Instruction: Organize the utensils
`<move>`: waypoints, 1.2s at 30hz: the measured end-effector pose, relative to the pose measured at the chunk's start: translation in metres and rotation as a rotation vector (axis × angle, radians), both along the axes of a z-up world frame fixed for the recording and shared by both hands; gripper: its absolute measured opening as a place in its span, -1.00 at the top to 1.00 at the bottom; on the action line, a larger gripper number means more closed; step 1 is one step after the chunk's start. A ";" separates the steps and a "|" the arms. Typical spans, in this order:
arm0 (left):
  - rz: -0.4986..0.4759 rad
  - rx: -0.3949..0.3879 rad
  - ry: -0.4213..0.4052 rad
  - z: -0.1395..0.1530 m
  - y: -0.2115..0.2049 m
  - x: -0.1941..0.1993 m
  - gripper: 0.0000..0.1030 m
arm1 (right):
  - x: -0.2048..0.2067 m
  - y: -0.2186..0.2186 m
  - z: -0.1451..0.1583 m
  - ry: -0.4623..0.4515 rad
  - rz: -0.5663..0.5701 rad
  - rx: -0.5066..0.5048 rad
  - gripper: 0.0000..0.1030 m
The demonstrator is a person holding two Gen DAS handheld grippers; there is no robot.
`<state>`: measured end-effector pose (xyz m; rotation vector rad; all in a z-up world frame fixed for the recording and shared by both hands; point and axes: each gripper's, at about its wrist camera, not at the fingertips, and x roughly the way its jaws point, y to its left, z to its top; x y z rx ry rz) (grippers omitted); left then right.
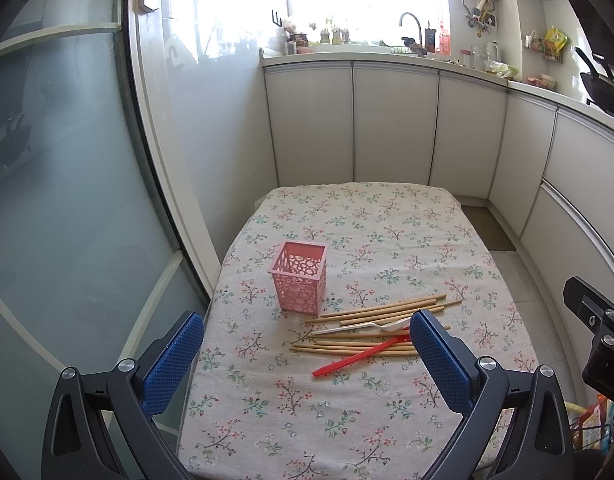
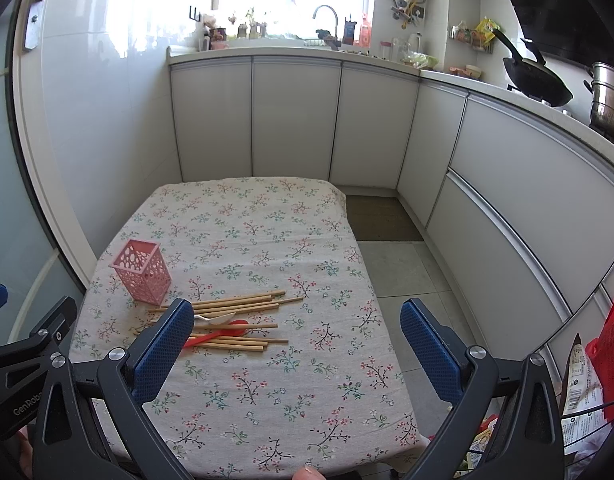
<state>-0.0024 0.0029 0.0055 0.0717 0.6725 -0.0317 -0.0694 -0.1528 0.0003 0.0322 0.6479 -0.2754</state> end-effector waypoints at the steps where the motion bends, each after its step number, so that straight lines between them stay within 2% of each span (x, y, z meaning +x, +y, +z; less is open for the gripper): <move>1: 0.000 0.000 0.000 0.000 0.000 0.000 -1.00 | 0.000 0.000 0.000 -0.001 0.001 0.001 -1.00; 22: 0.019 0.011 0.005 -0.005 0.000 0.008 -1.00 | 0.007 0.001 -0.005 0.020 0.002 -0.016 -1.00; 29: 0.016 0.062 0.004 -0.017 -0.005 0.033 -1.00 | 0.026 -0.005 -0.007 0.039 -0.004 -0.026 -1.00; 31: -0.005 0.059 0.015 -0.025 -0.008 0.045 -1.00 | 0.036 -0.010 -0.010 0.058 -0.007 -0.014 -1.00; 36: -0.100 0.021 0.133 -0.049 -0.018 0.080 -1.00 | 0.068 -0.025 -0.022 0.130 0.022 0.040 -1.00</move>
